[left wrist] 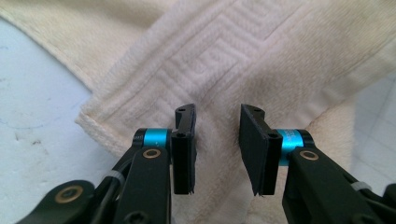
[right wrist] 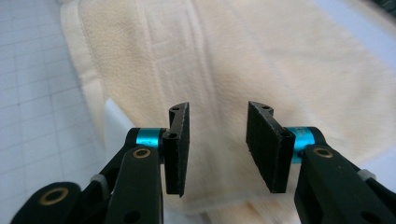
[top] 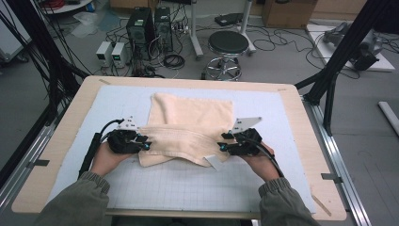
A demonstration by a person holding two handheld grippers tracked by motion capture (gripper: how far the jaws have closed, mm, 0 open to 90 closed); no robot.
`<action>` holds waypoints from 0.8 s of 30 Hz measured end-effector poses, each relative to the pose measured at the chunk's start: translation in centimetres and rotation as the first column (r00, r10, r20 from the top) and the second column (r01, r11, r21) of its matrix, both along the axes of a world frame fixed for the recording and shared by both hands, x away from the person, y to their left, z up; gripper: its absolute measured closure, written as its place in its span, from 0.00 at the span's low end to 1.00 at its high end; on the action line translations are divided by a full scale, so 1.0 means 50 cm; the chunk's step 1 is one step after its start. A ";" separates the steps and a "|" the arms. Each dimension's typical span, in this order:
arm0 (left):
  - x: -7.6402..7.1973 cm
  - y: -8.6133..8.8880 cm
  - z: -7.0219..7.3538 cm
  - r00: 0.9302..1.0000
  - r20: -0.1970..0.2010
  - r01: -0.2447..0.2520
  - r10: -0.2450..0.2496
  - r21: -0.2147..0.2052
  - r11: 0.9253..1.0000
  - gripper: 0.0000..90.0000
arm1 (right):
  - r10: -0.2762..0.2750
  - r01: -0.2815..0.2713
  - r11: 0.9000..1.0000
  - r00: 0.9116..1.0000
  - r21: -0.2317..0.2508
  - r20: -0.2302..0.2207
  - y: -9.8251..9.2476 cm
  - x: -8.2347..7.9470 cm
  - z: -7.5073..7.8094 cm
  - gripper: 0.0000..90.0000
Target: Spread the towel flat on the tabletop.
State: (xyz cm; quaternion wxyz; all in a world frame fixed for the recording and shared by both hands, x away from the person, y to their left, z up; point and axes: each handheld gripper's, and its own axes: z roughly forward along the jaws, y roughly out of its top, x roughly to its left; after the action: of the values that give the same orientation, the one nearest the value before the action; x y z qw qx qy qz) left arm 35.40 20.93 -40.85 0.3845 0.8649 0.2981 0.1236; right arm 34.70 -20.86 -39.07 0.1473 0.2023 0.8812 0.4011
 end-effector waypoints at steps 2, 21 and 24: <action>-0.003 0.002 0.005 1.000 0.010 -0.004 0.004 -0.015 1.000 0.74 | -0.016 0.017 1.000 1.000 0.018 -0.019 -0.020 -0.006 -0.007 0.66; 0.003 -0.033 -0.028 1.000 0.002 0.001 -0.001 0.049 0.999 0.80 | -0.006 0.005 1.000 0.993 -0.009 -0.115 0.038 0.026 -0.085 0.78; -0.001 -0.036 -0.023 1.000 0.010 -0.004 0.003 0.065 0.998 0.87 | -0.002 0.000 1.000 0.993 -0.016 -0.122 0.039 0.025 -0.086 0.87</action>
State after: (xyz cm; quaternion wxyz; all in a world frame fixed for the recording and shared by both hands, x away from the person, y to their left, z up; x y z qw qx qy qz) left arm 35.36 19.14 -41.99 0.3575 0.8758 0.2934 0.1382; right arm 35.96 -18.90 -43.35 0.0949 0.2254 0.8918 0.3807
